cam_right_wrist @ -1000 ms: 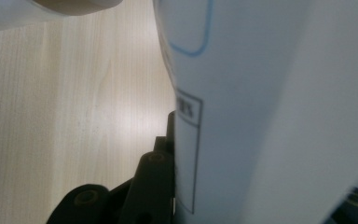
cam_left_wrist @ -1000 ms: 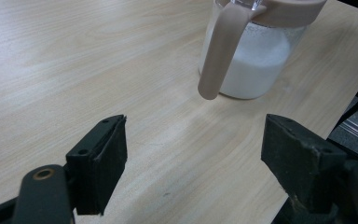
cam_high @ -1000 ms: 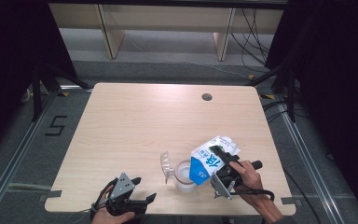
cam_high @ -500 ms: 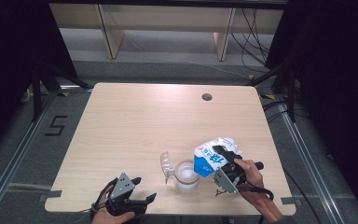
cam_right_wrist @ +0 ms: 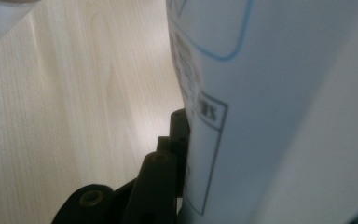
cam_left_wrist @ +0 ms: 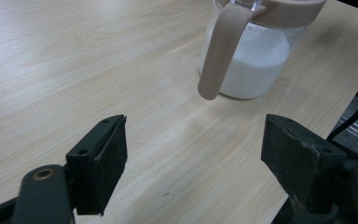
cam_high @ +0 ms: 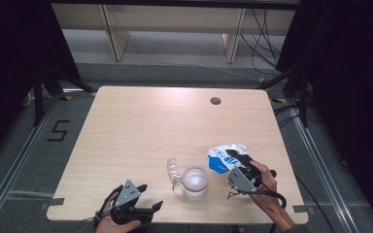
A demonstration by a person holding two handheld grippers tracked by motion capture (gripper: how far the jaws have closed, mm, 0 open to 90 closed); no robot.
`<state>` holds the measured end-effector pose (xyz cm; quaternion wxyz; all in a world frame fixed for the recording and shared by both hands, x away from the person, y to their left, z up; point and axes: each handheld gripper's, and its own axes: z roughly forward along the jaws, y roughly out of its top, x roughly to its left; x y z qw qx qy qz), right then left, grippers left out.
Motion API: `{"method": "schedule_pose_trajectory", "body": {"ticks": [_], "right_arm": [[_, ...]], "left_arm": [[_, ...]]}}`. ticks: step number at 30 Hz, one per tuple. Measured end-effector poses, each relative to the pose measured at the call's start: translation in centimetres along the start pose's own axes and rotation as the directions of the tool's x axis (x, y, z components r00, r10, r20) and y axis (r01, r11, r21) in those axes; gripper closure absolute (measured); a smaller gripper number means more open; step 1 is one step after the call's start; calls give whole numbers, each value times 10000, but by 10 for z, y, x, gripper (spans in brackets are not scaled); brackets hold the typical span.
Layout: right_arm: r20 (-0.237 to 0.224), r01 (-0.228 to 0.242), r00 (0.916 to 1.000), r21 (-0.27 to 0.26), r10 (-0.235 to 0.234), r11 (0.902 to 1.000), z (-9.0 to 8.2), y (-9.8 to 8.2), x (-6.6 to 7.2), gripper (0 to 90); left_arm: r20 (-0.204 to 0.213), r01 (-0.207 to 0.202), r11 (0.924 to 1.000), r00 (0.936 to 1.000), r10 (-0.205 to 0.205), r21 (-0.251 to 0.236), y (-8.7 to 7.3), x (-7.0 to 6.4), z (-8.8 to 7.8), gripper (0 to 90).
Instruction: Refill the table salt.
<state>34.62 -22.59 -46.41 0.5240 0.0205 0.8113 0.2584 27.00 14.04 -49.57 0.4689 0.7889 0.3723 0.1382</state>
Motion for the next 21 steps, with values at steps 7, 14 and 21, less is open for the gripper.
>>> {"method": "schedule_pose_trajectory", "body": {"ticks": [7, 14, 21], "right_arm": [[-325, -1022, 9942, 70, 1024, 9947, 3, -9, -3, 809], [-575, -2009, 9777, 249, 2020, 9793, 8, -18, -6, 812], [-894, -3485, 9323, 379, 3505, 9366, 13, -32, -12, 813]], "left_arm": [[31, -123, 9999, 9999, 123, -25, 0, 1, 0, 222], [32, -139, 9999, 9999, 139, -9, 0, 1, 0, 222], [49, -76, 10000, 10000, 76, -12, 0, 0, 1, 222]]}}
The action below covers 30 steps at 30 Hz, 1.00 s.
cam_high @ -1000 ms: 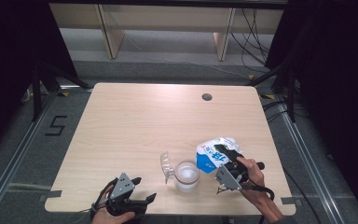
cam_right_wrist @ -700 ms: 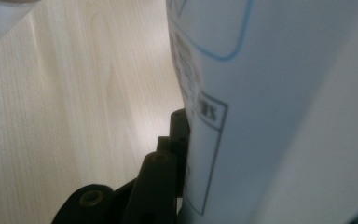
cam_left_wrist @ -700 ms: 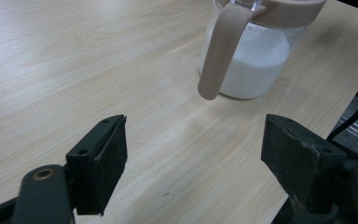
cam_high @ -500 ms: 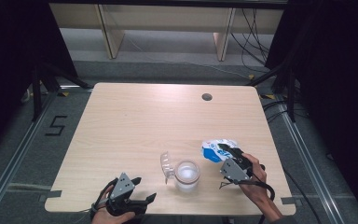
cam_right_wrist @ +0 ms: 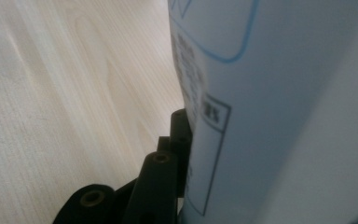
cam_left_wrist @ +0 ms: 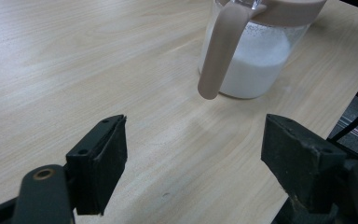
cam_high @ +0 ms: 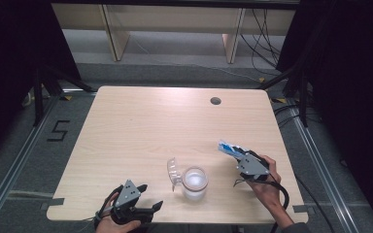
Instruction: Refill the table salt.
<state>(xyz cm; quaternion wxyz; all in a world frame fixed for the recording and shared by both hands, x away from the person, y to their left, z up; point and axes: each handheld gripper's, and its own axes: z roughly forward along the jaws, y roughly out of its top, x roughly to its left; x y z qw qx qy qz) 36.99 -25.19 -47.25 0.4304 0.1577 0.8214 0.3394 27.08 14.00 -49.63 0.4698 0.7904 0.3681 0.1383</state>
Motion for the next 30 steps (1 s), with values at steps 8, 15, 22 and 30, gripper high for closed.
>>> {"method": "schedule_pose_trajectory", "body": {"ticks": [8, 15, 22, 30], "right_arm": [[-158, -1203, 9926, 110, 1205, 9927, 4, -15, -10, 817], [-366, -2396, 9703, -116, 2390, 9708, 8, -28, -19, 819], [-556, -3474, 9366, -184, 3459, 9375, 11, -43, -26, 819], [-782, -4723, 8796, -269, 4692, 8810, 12, -60, -32, 822]], "left_arm": [[24, 62, 10000, 10000, -62, -54, 0, 0, 1, 222], [7, 66, 10000, 10000, -66, -35, 0, 0, 0, 222], [28, 85, 10000, 10000, -85, -31, 0, -1, 0, 222], [27, -71, 10000, 10000, 71, -1, 0, 1, 0, 222]]}}
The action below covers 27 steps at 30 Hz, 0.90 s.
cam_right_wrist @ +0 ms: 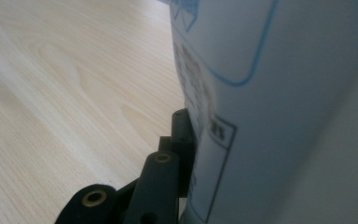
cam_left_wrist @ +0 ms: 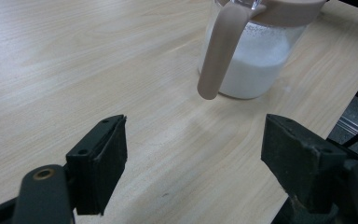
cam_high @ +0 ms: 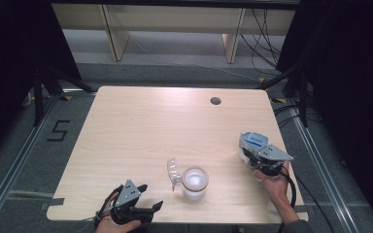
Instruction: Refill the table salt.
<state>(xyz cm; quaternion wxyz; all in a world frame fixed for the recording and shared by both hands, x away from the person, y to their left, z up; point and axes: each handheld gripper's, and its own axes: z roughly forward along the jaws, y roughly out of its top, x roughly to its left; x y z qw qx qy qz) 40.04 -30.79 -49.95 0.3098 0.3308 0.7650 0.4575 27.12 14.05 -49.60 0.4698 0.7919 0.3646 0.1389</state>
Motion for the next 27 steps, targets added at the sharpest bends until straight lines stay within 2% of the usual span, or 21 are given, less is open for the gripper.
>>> {"method": "schedule_pose_trajectory", "body": {"ticks": [2, 3, 5, 8, 9, 10, 11, 12, 13, 15, 16, 17, 18, 19, 20, 21, 23, 25, 27], "right_arm": [[40, -159, 9999, -47, 160, 9999, -1, -1, -2, 821], [-32, -514, 9987, -113, 514, 9986, -2, -2, -2, 820], [-12, -545, 9985, -160, 545, 9984, -3, -4, -5, 813], [-62, -881, 9961, -107, 880, 9961, -4, -5, -4, 787], [-86, -1014, 9948, 63, 1015, 9948, -5, -6, -3, 764], [-90, -1106, 9938, 76, 1106, 9938, -5, -6, -2, 747], [-40, -1086, 9941, 83, 1086, 9940, -6, -6, -4, 736], [21, -1151, 9933, -23, 1151, 9933, -6, -6, -4, 730], [82, -968, 9953, -95, 968, 9953, -6, -6, -6, 712], [213, -1000, 9947, -78, 1001, 9950, -7, -6, -6, 667], [122, -1235, 9923, 101, 1234, 9923, -8, -6, -4, 616], [122, -1235, 9923, 101, 1234, 9923, -8, -6, -4, 616], [397, -949, 9946, -152, 955, 9954, -8, -7, -5, 603], [268, -1120, 9933, -47, 1121, 9937, -9, -7, -4, 579], [260, -1041, 9942, -16, 1041, 9946, -11, -6, -6, 551], [295, -1031, 9942, -150, 1035, 9946, -10, -6, -5, 517], [386, -1252, 9914, -68, 1253, 9921, -12, -5, -2, 449], [327, -1169, 9926, -96, 1172, 9931, -15, -3, 0, 416], [284, -1085, 9937, -53, 1087, 9941, -16, -2, 4, 375]], "left_arm": [[-13, 47, 10000, 10000, -47, -18, 0, 0, 0, 222], [-1, 37, 10000, 10000, -37, -24, 0, 0, 0, 222], [4, 4, 10000, 10000, -4, -12, 0, 0, 0, 222], [29, -26, 10000, 10000, 26, -9, 0, 0, 0, 222], [1, 218, 9998, 9998, -218, -48, 0, -1, 1, 222], [7, 246, 9997, 9997, -246, -65, 0, -1, 1, 222], [-93, 24, 9999, 10000, -22, 141, 0, 1, 0, 222], [4, 189, 9998, 9998, -189, -6, 0, 0, 1, 222], [-57, 131, 9999, 9999, -131, 30, 0, 0, 1, 222], [-18, 162, 9999, 9999, -162, 18, 0, -1, 1, 222], [-2, 167, 9999, 9999, -167, 14, 0, -1, 1, 222], [-18, 167, 9999, 9999, -167, 4, 0, -1, 1, 222], [-16, 166, 9999, 9999, -166, 0, 0, -1, 1, 222], [-14, 159, 9999, 9999, -159, 6, 0, 0, 1, 222], [-16, 159, 9999, 9999, -159, 8, 0, 0, 1, 222], [-13, 161, 9999, 9999, -161, 2, 0, 0, 1, 222], [39, 262, 9996, 9997, -261, -97, 0, -1, 2, 222], [-24, 120, 9999, 9999, -120, 34, 0, 0, 1, 222], [-13, 148, 9999, 9999, -148, 7, 0, 0, 1, 222]]}}
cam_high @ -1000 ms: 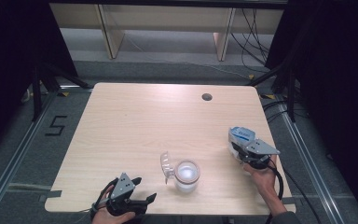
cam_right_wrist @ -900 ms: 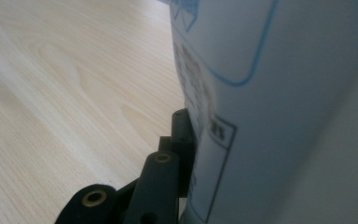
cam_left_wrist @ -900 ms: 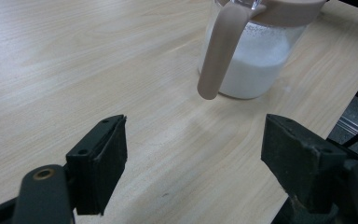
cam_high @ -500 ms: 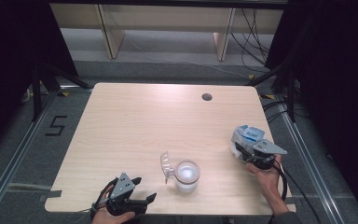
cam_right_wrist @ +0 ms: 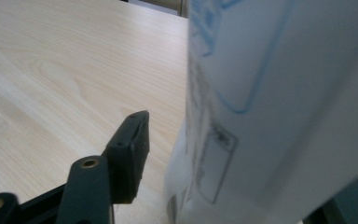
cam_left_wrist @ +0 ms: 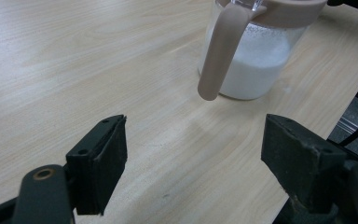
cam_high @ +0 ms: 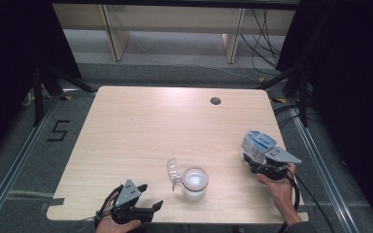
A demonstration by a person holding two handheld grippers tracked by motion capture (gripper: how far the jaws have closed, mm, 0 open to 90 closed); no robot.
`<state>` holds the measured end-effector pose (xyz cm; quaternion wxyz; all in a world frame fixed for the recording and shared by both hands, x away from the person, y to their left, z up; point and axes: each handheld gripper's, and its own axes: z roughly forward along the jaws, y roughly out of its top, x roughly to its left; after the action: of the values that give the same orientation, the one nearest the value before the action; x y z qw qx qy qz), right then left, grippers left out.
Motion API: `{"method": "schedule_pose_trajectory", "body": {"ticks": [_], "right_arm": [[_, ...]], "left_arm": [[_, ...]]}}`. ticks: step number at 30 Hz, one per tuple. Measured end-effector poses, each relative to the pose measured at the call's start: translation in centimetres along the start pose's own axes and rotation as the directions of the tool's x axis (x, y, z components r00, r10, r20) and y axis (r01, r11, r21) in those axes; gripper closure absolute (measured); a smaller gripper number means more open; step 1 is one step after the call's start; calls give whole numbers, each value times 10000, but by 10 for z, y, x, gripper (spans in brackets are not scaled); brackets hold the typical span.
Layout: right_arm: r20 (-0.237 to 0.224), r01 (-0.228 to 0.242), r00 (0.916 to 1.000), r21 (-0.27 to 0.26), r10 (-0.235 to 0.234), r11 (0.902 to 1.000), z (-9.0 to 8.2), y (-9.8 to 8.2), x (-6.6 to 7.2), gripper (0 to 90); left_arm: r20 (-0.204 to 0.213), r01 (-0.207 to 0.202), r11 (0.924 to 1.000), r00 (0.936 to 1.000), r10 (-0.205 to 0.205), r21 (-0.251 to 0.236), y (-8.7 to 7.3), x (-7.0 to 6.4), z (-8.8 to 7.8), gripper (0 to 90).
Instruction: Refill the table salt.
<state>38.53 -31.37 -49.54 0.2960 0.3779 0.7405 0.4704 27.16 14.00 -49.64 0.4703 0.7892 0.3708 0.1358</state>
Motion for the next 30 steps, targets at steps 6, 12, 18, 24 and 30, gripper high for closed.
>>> {"method": "schedule_pose_trajectory", "body": {"ticks": [6, 12, 18, 24, 30], "right_arm": [[244, -575, 9981, 57, 573, 9983, -5, 0, 2, 295], [246, -565, 9981, 122, 562, 9983, -12, 2, 4, 263], [367, -541, 9979, 136, 536, 9984, -21, 1, 6, 260], [495, -696, 9964, 193, 686, 9974, -32, 0, 11, 260], [536, -911, 9945, 273, 896, 9955, -46, -1, 14, 248]], "left_arm": [[14, 24, 10000, 10000, -24, -34, 0, 0, 0, 222], [8, 11, 10000, 10000, -11, -29, 0, 0, 0, 222], [-6, 85, 9999, 10000, -85, -105, 0, 0, 1, 222], [-18, 79, 9999, 10000, -80, -107, 0, 0, 0, 222], [-75, 46, 10000, 10000, -46, -86, 1, -1, -1, 222]]}}
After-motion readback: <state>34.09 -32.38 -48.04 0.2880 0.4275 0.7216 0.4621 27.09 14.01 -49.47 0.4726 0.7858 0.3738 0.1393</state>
